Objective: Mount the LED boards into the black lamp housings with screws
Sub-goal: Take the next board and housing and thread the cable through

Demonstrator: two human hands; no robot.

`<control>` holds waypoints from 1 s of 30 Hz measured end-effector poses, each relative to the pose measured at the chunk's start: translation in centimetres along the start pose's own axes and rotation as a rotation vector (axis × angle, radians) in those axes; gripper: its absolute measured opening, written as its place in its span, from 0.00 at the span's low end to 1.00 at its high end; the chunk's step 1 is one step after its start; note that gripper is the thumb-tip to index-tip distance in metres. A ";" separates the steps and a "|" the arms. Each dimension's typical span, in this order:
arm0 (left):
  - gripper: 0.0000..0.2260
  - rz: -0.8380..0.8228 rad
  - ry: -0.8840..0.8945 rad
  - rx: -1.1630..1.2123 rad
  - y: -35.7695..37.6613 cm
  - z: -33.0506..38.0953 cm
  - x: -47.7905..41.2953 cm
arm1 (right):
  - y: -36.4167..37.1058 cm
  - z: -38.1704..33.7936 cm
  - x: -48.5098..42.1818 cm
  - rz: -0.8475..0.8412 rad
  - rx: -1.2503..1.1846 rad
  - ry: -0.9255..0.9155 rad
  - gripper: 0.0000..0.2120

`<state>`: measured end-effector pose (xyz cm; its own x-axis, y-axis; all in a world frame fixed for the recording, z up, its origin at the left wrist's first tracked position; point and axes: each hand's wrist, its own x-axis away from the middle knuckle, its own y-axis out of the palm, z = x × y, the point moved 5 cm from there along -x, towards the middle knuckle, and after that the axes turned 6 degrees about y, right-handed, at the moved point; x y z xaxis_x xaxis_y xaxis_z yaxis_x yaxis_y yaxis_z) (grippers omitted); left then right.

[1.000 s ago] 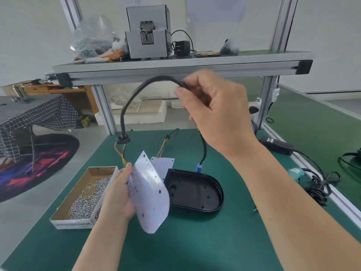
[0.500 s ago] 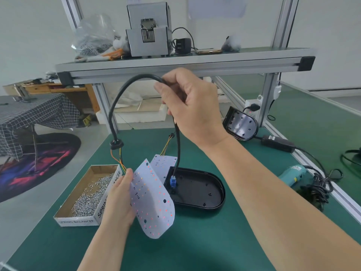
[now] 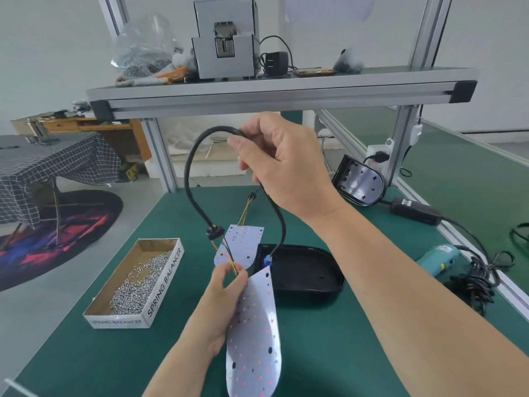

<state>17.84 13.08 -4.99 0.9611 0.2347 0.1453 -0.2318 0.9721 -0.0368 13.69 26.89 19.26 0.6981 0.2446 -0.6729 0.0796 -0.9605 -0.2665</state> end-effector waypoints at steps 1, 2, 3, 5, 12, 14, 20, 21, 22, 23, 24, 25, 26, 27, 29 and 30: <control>0.02 0.003 0.006 -0.004 0.2 0.1 -0.1 | -0.1 -0.1 0.0 -0.009 -0.007 0.011 0.05; 0.03 -0.019 0.017 -0.020 0.5 0.4 -0.1 | -0.1 -0.1 -0.1 -0.017 -0.010 0.018 0.05; 0.05 -0.064 0.023 -0.047 1.1 0.7 0.0 | -0.2 -0.1 -0.1 -0.022 -0.013 0.024 0.05; 0.08 -0.159 -0.011 -0.118 2.4 1.1 0.1 | -0.4 0.0 -0.2 -0.021 -0.024 0.045 0.05; 0.16 -0.071 0.058 -0.268 3.8 2.1 -1.0 | -2.2 1.7 -0.4 0.005 -0.056 0.192 0.03; 0.18 -0.047 0.117 -0.334 3.4 2.8 -1.2 | -3.0 1.6 -0.5 -0.030 -0.072 0.216 0.03; 0.15 -0.108 0.347 -0.588 3.7 6.8 -0.9 | -5.9 -0.8 -2.1 -0.028 -0.014 0.164 0.03; 0.18 -0.115 0.392 -0.636 4.0 7.3 -0.8 | -6.3 -1.1 -2.3 -0.023 0.049 0.155 0.04; 0.20 -0.117 0.427 -0.675 4.3 7.7 -0.7 | -6.6 -1.3 -2.5 -0.028 0.106 0.153 0.05; 0.21 -0.113 0.443 -0.697 4.5 8.0 -0.7 | -6.9 -1.4 -2.5 -0.034 0.143 0.155 0.05; 0.21 -0.109 0.445 -0.698 4.5 8.1 -0.7 | -7.3 -1.5 -2.5 -0.038 0.158 0.158 0.05; 0.21 -0.102 0.435 -0.687 4.5 8.3 -0.8 | -7.6 -1.6 -2.5 -0.037 0.157 0.161 0.05; 0.20 -0.095 0.422 -0.675 4.4 8.4 -0.9 | -7.8 -1.6 -2.3 -0.035 0.148 0.165 0.06; 0.19 -0.087 0.412 -0.663 4.3 8.5 -1.1 | -8.0 -1.6 -2.2 -0.034 0.135 0.169 0.06; 0.20 -0.075 0.414 -0.634 4.2 8.8 -1.3 | -8.2 -1.6 -1.7 -0.043 0.100 0.177 0.06; 0.21 -0.064 0.424 -0.622 4.2 9.0 -1.3 | -8.2 -1.6 -1.5 -0.049 0.084 0.180 0.05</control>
<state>14.23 16.84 3.60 0.9744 0.0348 -0.2221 -0.1669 0.7739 -0.6109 13.17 34.19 23.53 0.8115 0.2557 -0.5254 0.0620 -0.9318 -0.3577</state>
